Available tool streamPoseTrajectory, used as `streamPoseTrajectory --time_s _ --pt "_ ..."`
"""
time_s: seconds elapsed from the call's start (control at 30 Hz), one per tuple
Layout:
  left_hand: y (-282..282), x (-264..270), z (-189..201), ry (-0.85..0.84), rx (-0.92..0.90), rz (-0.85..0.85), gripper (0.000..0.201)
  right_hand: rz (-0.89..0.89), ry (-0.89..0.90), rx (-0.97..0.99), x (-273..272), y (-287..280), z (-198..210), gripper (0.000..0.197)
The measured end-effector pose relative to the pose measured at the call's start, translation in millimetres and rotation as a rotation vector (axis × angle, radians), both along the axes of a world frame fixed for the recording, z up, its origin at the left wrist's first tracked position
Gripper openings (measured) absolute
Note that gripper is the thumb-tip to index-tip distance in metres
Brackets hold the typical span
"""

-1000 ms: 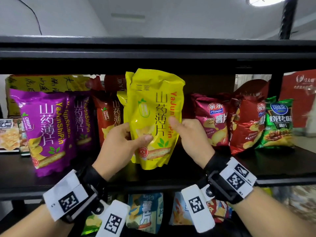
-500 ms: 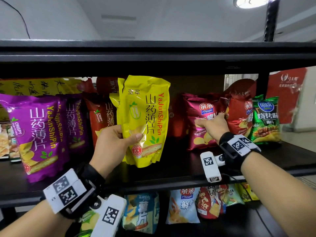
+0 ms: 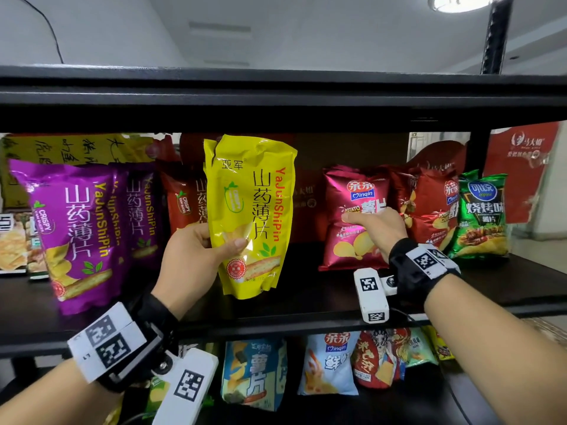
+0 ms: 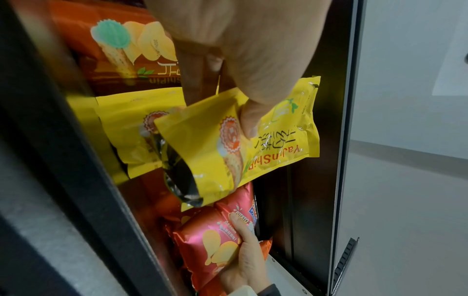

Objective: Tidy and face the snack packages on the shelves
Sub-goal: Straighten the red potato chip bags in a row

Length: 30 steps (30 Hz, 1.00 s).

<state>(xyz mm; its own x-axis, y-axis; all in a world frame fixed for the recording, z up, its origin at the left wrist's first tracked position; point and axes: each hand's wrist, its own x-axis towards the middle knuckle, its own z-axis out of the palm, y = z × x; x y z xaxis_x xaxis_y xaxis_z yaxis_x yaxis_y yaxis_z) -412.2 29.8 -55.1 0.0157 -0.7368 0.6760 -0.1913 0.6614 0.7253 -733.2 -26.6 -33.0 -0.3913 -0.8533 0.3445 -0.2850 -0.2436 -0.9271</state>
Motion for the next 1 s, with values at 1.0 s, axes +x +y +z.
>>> streamPoseTrajectory --time_s 1.0 --pt "99.9 179.2 40.8 0.198 -0.549 0.543 0.021 0.437 -0.089 -0.592 210.8 91.7 40.8 0.031"
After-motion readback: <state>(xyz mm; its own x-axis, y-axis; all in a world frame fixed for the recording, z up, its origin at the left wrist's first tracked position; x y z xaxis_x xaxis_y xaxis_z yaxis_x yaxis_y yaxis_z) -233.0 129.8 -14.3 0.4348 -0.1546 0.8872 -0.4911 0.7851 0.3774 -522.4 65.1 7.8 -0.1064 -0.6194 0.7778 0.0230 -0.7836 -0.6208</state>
